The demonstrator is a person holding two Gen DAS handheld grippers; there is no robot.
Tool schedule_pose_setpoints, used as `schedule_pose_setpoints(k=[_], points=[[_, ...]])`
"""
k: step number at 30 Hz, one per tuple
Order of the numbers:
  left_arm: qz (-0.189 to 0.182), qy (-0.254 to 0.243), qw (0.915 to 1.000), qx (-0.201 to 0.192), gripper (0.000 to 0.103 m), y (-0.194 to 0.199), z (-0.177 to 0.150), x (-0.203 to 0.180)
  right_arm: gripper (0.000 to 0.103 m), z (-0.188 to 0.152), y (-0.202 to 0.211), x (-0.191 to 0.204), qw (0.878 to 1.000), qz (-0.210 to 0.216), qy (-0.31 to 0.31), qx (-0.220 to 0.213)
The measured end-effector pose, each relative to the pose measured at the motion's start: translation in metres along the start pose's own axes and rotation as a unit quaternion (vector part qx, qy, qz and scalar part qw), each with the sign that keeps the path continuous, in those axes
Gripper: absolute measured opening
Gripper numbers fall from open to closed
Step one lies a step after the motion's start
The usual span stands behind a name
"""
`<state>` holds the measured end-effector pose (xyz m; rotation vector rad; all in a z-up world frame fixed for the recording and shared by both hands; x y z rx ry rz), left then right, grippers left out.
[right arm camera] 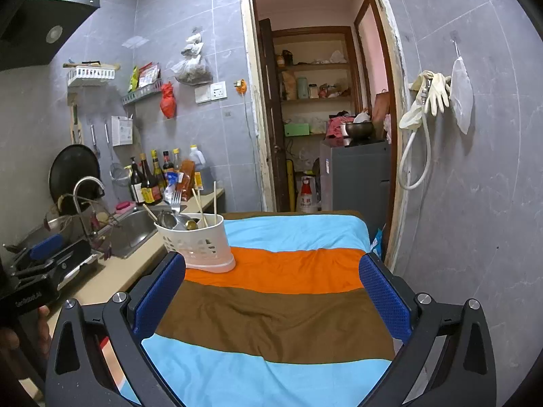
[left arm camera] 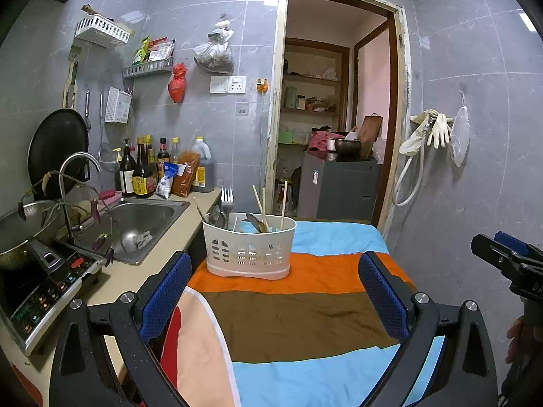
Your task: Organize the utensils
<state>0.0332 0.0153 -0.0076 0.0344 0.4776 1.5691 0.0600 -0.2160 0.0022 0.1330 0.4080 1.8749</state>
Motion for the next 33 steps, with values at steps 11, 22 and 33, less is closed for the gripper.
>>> schedule_pose_setpoints(k=[11,22,33], points=[[0.003,0.011,0.9999,0.004,0.097,-0.0016,0.0005,0.0023,0.103,-0.0010,0.0001,-0.0022,1.000,0.005,-0.002,0.002],[0.002,0.011,0.9999,0.004,0.097,-0.0017,0.0009,0.0030,0.103,0.0000,-0.0028,-0.0038,1.000,0.006,-0.007,0.004],[0.005,0.013,0.9999,0.005,0.097,-0.0025,0.0012,0.0034,0.103,0.0005,-0.0031,-0.0042,1.000,0.006,-0.007,0.005]])
Point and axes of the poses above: each gripper's, at about its wrist camera, not at the fingertips, and y roughly against the way its jaws point, x to its left, z to its top, the point moved 1 cm from there along -y, roughly the way its jaws point, and after that the axes turned 12 degrees about y, right-handed, at the moved point
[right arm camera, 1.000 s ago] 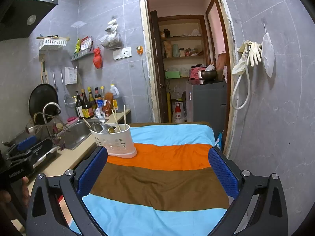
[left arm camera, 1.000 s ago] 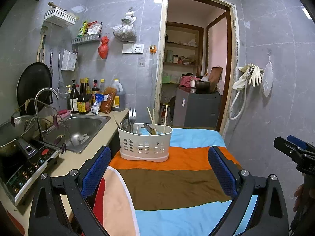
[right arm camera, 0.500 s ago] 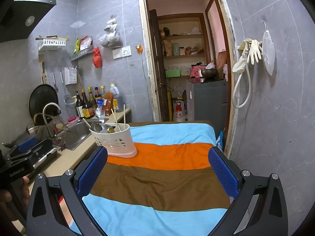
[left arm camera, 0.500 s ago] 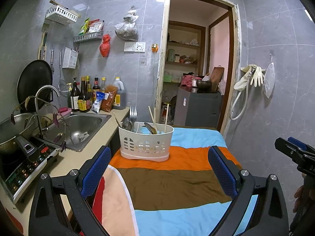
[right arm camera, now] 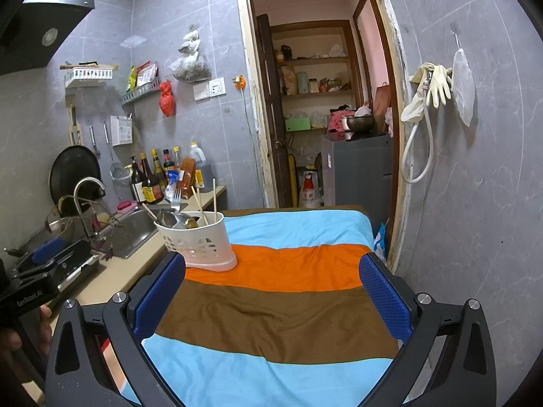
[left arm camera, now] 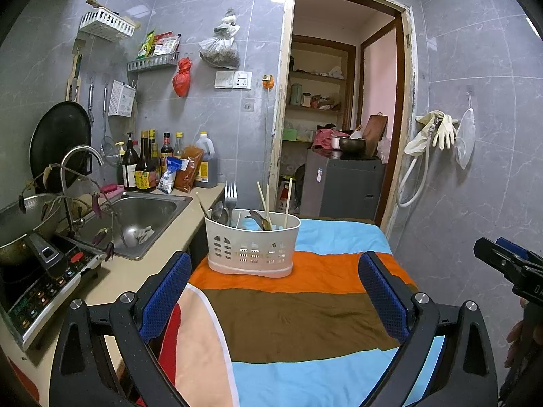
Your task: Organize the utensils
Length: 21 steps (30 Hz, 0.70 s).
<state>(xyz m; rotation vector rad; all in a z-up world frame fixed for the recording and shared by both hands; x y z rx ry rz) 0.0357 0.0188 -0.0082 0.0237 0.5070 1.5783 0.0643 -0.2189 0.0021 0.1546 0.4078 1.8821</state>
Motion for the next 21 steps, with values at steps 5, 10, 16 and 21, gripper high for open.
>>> schedule_pose_setpoints(k=[5,10,16,21], points=[[0.000,0.001,1.0000,0.001,0.097,-0.0007,-0.0001,0.0007,0.103,0.0002,-0.0009,0.0007,1.000,0.001,0.000,0.001],[0.000,0.000,1.0000,0.001,0.097,-0.0007,0.0002,0.0012,0.103,0.0004,-0.0009,0.0013,1.000,0.001,-0.001,0.001],[0.002,0.003,1.0000,0.000,0.097,-0.0028,-0.0007,0.0029,0.103,-0.0003,-0.0006,0.0021,1.000,0.000,0.000,0.001],[0.003,0.003,1.0000,0.001,0.097,-0.0038,-0.0020,0.0035,0.103,0.0002,-0.0010,0.0009,1.000,0.001,-0.002,0.002]])
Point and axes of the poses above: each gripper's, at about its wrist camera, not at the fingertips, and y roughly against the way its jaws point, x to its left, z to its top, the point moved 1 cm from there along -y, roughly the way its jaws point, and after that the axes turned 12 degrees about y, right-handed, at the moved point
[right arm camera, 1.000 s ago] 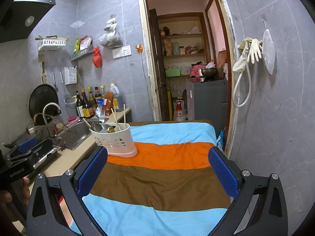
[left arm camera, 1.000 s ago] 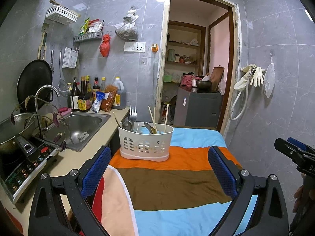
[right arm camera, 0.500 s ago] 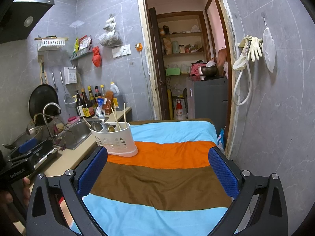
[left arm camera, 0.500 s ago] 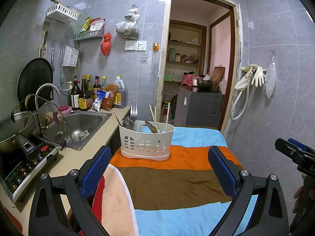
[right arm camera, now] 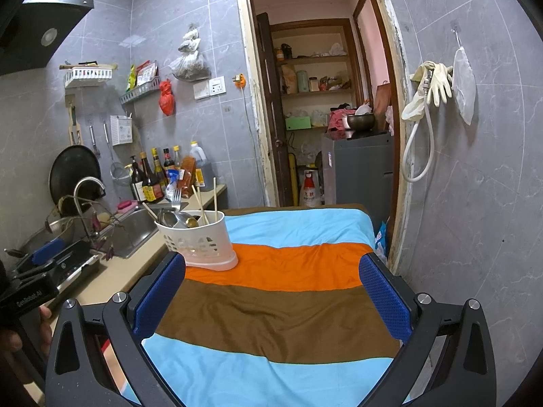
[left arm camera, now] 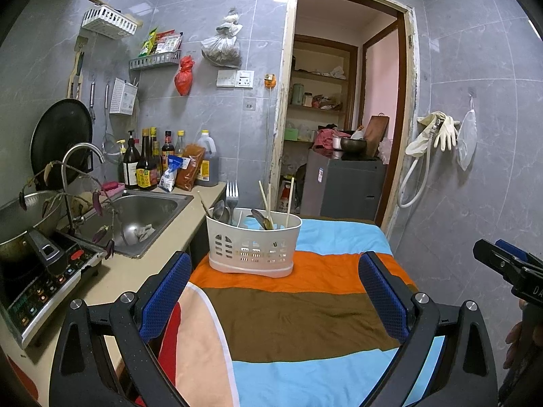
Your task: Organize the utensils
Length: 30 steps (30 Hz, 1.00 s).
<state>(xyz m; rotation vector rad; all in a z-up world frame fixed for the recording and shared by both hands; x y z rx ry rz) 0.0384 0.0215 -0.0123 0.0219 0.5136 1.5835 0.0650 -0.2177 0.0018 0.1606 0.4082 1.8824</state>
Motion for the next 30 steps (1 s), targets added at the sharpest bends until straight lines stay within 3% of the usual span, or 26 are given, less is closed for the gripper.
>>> schedule_pose_setpoints(k=[30], points=[[0.001,0.003,1.0000,0.004,0.097,0.0006,-0.0022,-0.0005,0.103,-0.0019,-0.0001,0.0043,1.000,0.002,-0.001,0.003]])
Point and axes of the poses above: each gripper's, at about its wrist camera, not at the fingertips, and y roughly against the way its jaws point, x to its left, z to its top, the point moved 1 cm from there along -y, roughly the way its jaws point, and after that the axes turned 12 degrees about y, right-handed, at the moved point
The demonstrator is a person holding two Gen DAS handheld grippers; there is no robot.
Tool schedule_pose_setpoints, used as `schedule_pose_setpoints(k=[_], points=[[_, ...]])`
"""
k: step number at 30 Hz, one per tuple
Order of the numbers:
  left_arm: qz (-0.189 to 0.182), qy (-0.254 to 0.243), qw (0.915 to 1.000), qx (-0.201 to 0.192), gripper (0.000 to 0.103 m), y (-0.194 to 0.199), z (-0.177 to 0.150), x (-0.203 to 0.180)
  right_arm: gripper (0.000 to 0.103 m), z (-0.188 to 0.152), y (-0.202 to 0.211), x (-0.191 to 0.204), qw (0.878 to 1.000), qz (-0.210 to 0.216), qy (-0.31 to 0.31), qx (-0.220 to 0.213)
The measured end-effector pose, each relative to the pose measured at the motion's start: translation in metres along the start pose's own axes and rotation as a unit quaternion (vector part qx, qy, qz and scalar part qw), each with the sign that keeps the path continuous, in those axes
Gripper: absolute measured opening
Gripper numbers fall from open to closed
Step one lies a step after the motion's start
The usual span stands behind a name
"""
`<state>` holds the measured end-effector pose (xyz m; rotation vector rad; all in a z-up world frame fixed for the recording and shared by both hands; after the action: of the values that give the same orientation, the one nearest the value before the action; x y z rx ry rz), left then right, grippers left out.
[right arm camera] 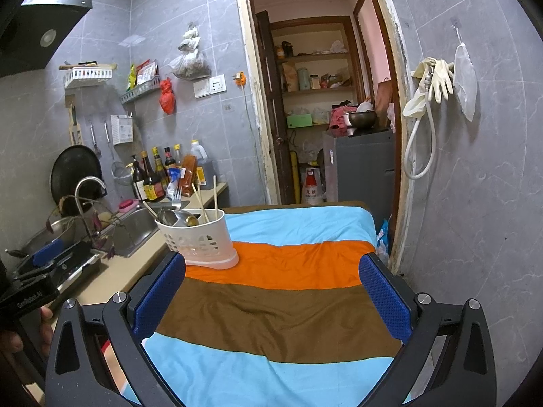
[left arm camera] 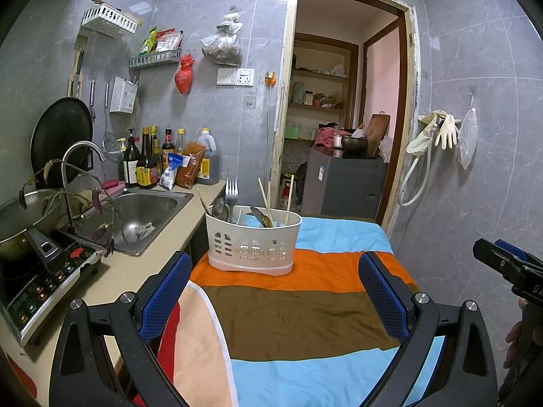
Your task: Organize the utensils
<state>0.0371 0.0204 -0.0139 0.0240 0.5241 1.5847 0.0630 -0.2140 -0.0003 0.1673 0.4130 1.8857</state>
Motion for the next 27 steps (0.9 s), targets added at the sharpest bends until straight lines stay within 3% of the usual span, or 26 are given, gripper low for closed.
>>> schedule_pose_setpoints(k=[18,27], points=[[0.004,0.000,1.0000,0.002,0.097,-0.0021,-0.0017,-0.0020,0.103,-0.0055,-0.0032,0.0062,1.000,0.003,-0.003,0.005],[0.035,-0.009,0.9993,-0.009,0.097,-0.0005,-0.0083,-0.0057,0.103,-0.0064,-0.0027,0.0085,1.000,0.003,-0.004,0.007]])
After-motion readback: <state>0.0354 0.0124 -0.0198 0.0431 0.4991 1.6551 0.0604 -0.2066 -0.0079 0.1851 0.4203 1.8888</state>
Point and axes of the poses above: each gripper's, at about its wrist camera, not at the fingertips, and y roughly against the way its jaws point, x to its left, z to its top, the point moved 1 cm from there along -y, roughly the way its jaws point, and after that the axes turned 12 degrees about y, right-handed, at the moved point
